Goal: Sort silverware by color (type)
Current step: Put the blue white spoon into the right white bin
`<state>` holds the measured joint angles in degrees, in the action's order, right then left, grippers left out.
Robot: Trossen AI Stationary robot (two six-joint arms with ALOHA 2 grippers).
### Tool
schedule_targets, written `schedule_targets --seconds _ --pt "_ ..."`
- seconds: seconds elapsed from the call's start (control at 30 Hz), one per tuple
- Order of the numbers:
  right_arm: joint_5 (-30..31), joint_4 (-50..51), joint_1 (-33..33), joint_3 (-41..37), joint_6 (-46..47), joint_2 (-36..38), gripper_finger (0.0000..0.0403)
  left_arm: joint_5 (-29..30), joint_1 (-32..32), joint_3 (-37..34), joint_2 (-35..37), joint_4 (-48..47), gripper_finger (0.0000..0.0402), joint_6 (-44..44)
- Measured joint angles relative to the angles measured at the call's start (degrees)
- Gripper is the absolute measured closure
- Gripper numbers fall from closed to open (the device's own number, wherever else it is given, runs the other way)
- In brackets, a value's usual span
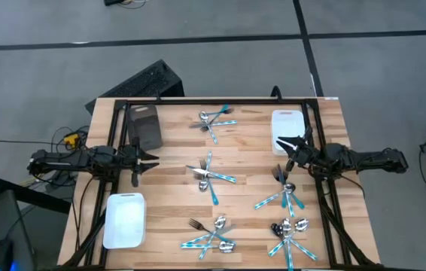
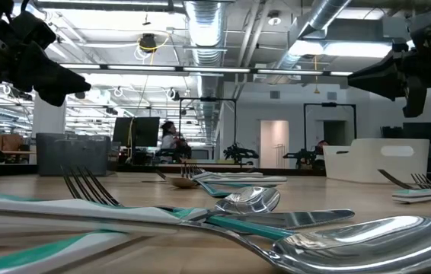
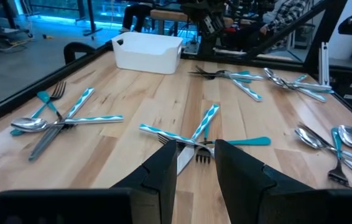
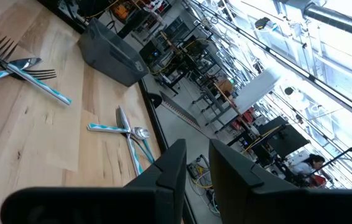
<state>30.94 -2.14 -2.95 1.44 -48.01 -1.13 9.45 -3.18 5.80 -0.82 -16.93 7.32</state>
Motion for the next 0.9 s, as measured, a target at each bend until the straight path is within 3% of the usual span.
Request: schedule_targets --seconds 0.37,0.53,0.9 --pt "0.00 0.01 -0.01 0.00 -0.01 0.01 0.0308 -0.02 0.00 0.02 0.00 0.16 0.0306 0.24" --pt "0.00 -0.01 -0.01 -0.01 0.00 0.02 0.0308 0.02 0.00 0.02 0.01 0.17 0.0306 6.48" --pt "0.23 -0.01 0.01 0.01 -0.02 0.02 0.0308 0.37 -0.01 -0.37 0.00 2.22 0.0306 3.77"
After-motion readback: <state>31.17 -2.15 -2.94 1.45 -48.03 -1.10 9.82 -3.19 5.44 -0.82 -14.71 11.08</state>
